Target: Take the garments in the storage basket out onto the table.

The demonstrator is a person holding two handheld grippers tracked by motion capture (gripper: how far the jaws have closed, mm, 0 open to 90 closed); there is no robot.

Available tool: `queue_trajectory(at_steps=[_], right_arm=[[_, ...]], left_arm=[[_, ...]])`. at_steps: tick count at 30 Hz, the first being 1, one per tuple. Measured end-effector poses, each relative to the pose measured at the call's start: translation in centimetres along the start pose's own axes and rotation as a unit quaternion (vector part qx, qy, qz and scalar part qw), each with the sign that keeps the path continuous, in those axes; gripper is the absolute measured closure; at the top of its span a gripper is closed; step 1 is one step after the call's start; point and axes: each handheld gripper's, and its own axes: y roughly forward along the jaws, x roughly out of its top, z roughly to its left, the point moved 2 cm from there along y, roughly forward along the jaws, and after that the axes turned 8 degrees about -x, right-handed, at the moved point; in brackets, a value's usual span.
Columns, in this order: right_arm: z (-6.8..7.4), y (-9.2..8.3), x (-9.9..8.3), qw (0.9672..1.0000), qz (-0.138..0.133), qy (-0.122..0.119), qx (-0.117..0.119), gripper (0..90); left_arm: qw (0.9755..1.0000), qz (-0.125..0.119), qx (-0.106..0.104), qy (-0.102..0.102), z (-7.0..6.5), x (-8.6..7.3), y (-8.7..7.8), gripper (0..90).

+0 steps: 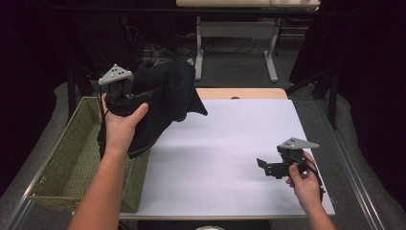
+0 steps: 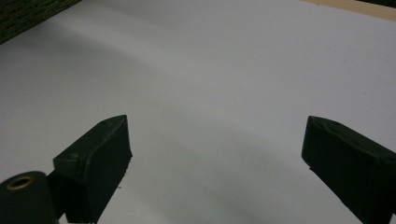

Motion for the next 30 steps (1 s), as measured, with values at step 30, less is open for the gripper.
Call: queue_trajectory(at_steps=[30], right_arm=[[0.0, -0.1, 0.1, 1.0000, -0.007, -0.003, 0.002, 7.8]], left_arm=[[0.9972, -0.001, -0.074, 0.005, -3.7, -0.1, 3.6, 71.0]])
